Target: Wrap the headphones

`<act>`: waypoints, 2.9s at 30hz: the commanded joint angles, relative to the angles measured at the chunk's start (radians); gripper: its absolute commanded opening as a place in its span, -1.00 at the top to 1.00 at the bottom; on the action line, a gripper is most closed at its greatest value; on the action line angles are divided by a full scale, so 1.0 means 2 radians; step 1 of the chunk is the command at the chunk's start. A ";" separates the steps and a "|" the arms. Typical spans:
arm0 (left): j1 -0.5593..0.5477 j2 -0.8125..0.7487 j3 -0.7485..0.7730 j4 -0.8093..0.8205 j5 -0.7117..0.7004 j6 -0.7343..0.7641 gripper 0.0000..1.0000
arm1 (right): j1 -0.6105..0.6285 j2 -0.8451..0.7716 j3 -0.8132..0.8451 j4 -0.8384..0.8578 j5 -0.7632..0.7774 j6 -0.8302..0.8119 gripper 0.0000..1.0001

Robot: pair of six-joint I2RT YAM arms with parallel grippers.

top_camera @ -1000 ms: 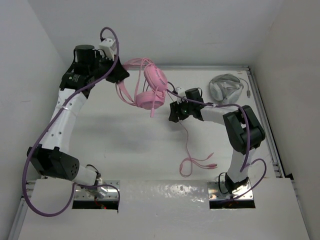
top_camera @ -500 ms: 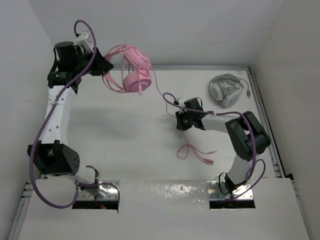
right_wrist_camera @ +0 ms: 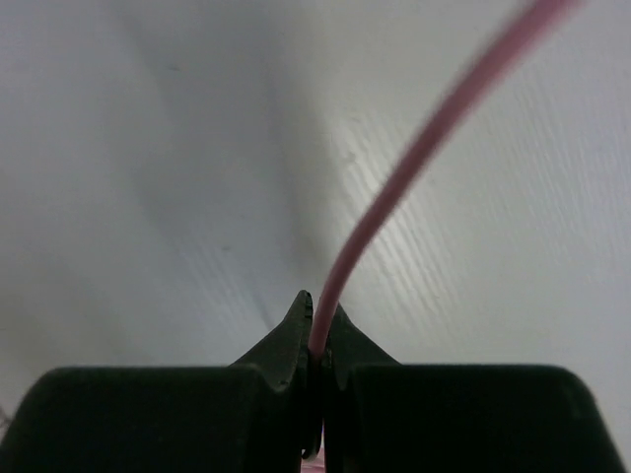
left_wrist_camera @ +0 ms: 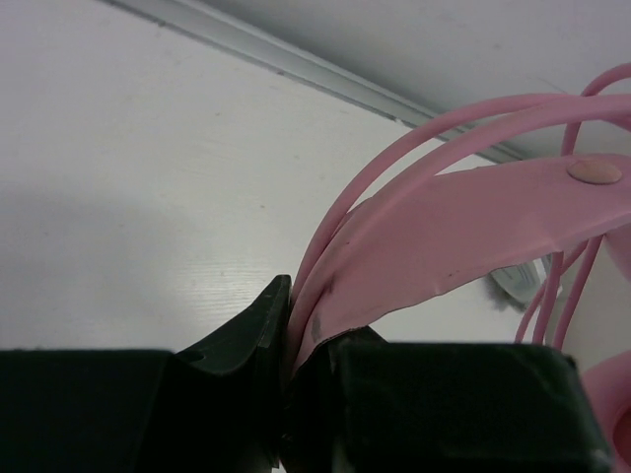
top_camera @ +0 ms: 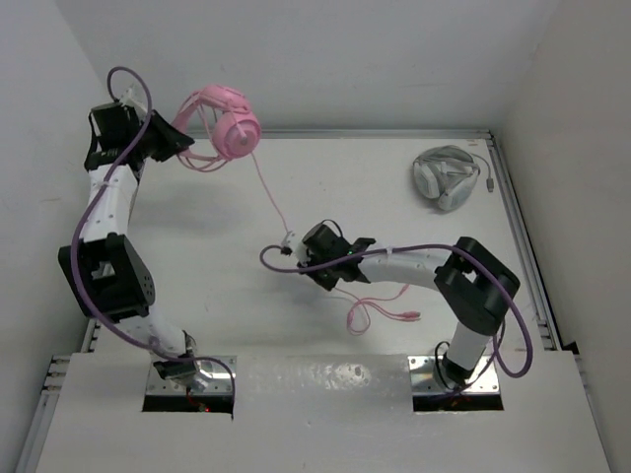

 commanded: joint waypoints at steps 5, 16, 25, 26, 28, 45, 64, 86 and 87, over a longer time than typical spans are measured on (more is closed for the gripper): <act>0.033 0.056 -0.002 0.073 -0.032 -0.080 1.00 | 0.088 -0.021 0.086 -0.123 0.027 -0.061 1.00; 0.010 0.052 -0.050 0.121 -0.138 -0.030 1.00 | 0.152 -0.051 0.163 -0.153 -0.010 -0.104 1.00; -0.145 0.005 -0.125 0.194 -0.366 0.168 1.00 | 0.155 -0.143 0.198 -0.144 -0.002 -0.156 1.00; -0.162 0.007 -0.125 0.192 -0.368 0.178 1.00 | 0.155 -0.162 0.200 -0.143 0.010 -0.159 1.00; -0.181 0.008 -0.126 0.182 -0.382 0.214 1.00 | 0.153 -0.177 0.209 -0.137 0.026 -0.165 1.00; -0.354 -0.053 -0.191 0.116 -0.352 0.377 1.00 | -0.067 -0.101 0.355 -0.106 0.141 -0.130 1.00; -0.360 -0.111 -0.146 -0.025 -0.094 0.323 1.00 | -0.236 0.024 0.397 -0.068 -0.047 0.001 1.00; -0.268 -0.102 0.056 -0.101 -0.032 0.185 1.00 | -0.247 0.076 0.058 0.236 -0.236 0.110 -0.22; -0.261 -0.101 0.059 -0.101 -0.021 0.178 1.00 | -0.246 0.077 0.053 0.229 -0.230 0.110 -0.21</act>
